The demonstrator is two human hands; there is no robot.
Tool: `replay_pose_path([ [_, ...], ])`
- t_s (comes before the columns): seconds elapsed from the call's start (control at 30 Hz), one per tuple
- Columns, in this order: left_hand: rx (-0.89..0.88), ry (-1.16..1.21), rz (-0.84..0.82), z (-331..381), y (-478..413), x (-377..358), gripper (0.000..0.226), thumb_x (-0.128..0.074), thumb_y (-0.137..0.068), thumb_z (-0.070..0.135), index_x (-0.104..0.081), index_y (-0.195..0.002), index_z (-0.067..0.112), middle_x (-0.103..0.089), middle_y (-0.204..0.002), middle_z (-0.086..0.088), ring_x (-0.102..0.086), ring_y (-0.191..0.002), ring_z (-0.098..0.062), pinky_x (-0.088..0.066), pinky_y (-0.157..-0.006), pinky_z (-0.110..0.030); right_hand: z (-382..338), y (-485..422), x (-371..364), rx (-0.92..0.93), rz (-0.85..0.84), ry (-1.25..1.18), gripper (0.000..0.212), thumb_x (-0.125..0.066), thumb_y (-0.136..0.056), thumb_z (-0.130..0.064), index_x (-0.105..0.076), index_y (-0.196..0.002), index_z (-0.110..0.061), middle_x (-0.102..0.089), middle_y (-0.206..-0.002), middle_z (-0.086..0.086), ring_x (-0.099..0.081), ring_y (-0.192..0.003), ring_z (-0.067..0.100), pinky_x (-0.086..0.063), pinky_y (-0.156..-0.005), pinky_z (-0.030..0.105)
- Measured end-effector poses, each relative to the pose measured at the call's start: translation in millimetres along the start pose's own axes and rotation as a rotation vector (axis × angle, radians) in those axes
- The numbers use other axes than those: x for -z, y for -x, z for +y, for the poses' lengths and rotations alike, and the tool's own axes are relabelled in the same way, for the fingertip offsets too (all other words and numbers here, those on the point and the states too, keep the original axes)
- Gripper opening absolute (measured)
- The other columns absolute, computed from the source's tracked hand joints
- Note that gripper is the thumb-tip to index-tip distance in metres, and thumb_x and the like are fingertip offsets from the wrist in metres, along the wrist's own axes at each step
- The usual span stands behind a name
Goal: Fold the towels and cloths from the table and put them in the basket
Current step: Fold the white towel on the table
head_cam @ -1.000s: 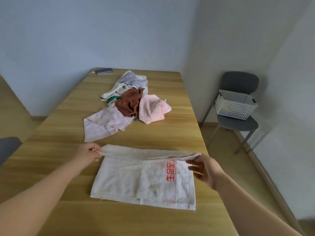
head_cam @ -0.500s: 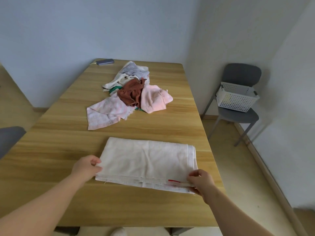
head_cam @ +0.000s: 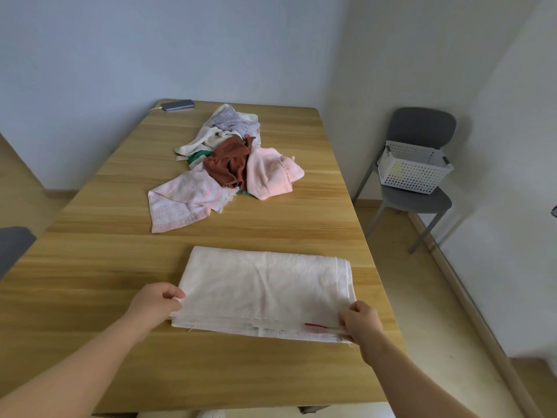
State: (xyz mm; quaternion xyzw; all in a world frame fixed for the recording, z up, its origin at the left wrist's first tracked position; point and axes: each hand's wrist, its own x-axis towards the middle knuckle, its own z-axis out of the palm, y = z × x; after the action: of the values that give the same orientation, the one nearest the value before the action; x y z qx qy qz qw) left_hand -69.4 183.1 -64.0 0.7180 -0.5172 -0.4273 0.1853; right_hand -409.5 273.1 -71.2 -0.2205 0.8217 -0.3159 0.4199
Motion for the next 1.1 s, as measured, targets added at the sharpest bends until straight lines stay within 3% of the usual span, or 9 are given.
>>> replay_pose_path([
  [0.17, -0.057, -0.192, -0.046, -16.1, 1.2, -6.8, 0.02, -0.059, -0.083, 0.001, -0.065, -0.095, 0.016, -0.061, -0.106, -0.004, -0.057, -0.094, -0.018, -0.044, -0.074, -0.026, 5.9, 2.8, -1.4, 0.074, 0.005, 0.231, 0.011, -0.044, -0.08, -0.004, -0.045, -0.073, -0.012, -0.045, -0.069, 0.0, -0.038, -0.059, 0.014, -0.032, -0.048, 0.023],
  [0.33, -0.206, -0.546, 0.05, -17.3, 10.8, -21.9, 0.025, -0.058, -0.087, 0.014, -0.056, -0.107, 0.028, -0.043, -0.119, 0.005, -0.046, -0.104, -0.013, -0.047, -0.078, -0.024, 15.9, 1.3, -2.4, 0.056, 0.11, 0.285, 0.009, -0.044, -0.084, -0.018, -0.048, -0.092, -0.018, -0.043, -0.099, 0.003, -0.049, -0.097, 0.029, -0.045, -0.081, 0.035],
  [0.43, -0.231, -0.482, 0.033, -15.3, 12.4, -34.3, 0.035, -0.057, -0.087, 0.013, -0.054, -0.117, 0.029, -0.035, -0.129, 0.004, -0.043, -0.113, -0.017, -0.047, -0.085, -0.026, 14.8, 1.2, -4.5, -0.008, 0.081, 0.186, 0.029, -0.051, -0.083, -0.017, -0.042, -0.109, -0.009, -0.047, -0.102, 0.009, -0.052, -0.093, 0.03, -0.046, -0.077, 0.035],
  [0.57, -0.01, -0.223, 0.059, -4.3, 17.3, -42.6, 0.057, -0.063, -0.079, 0.003, -0.047, -0.129, 0.027, -0.025, -0.138, -0.009, -0.045, -0.11, -0.028, -0.046, -0.079, -0.03, 15.9, -3.5, 0.7, -0.106, 0.009, 0.111, 0.047, -0.066, -0.083, -0.021, -0.044, -0.119, 0.001, -0.051, -0.084, 0.007, -0.054, -0.084, 0.026, -0.045, -0.065, 0.031],
  [0.73, 0.091, -0.022, -0.082, 5.6, 21.3, -46.5, 0.089, -0.069, -0.075, 0.002, -0.023, -0.144, 0.035, -0.036, -0.136, -0.011, -0.047, -0.1, -0.026, -0.048, -0.075, -0.035, 20.4, -11.6, 19.5, -0.126, 0.083, -0.13, 0.013, -0.064, -0.077, -0.01, -0.056, -0.086, -0.005, -0.061, -0.085, 0.015, -0.063, -0.088, 0.036, -0.054, -0.074, 0.042],
  [0.8, 0.059, 0.005, -0.179, 13.5, 23.7, -55.5, 0.084, -0.063, -0.08, 0.002, -0.021, -0.145, 0.036, -0.039, -0.138, -0.007, -0.046, -0.105, -0.023, -0.045, -0.077, -0.032, 25.0, -12.9, 31.5, -0.13, 0.125, -0.232, 0.011, -0.063, -0.077, -0.007, -0.054, -0.083, -0.007, -0.062, -0.087, 0.019, -0.064, -0.089, 0.038, -0.055, -0.078, 0.046],
  [0.9, 0.033, -0.016, -0.309, 23.7, 28.1, -73.0, 0.057, -0.053, -0.084, 0.001, -0.046, -0.131, 0.032, -0.04, -0.137, -0.004, -0.042, -0.11, -0.019, -0.038, -0.083, -0.026, 22.5, -7.6, 47.0, -0.067, 0.207, -0.315, 0.008, -0.062, -0.077, -0.005, -0.055, -0.08, -0.007, -0.06, -0.079, 0.016, -0.06, -0.075, 0.034, -0.052, -0.062, 0.037],
  [1.0, 0.027, 0.054, -0.338, 30.3, 31.3, -84.2, 0.04, -0.051, -0.085, -0.001, -0.057, -0.112, 0.028, -0.044, -0.13, -0.004, -0.042, -0.111, -0.019, -0.036, -0.086, -0.026, -4.0, 6.2, 52.0, 0.124, 0.306, -0.309, 0.017, -0.062, -0.079, -0.007, -0.05, -0.068, -0.011, -0.051, -0.066, 0.005, -0.047, -0.062, 0.023, -0.037, -0.054, 0.027],
  [1.1, 0.064, 0.201, -0.323, 38.0, 35.1, -88.9, 0.029, -0.054, -0.09, 0.009, -0.056, -0.116, 0.023, -0.048, -0.128, -0.001, -0.043, -0.109, -0.016, -0.035, -0.092, -0.027, -44.6, 31.7, 42.8, 0.325, 0.213, -0.349, 0.012, -0.061, -0.081, -0.007, -0.054, -0.073, -0.014, -0.054, -0.067, 0.0, -0.049, -0.062, 0.017, -0.037, -0.054, 0.027],
])
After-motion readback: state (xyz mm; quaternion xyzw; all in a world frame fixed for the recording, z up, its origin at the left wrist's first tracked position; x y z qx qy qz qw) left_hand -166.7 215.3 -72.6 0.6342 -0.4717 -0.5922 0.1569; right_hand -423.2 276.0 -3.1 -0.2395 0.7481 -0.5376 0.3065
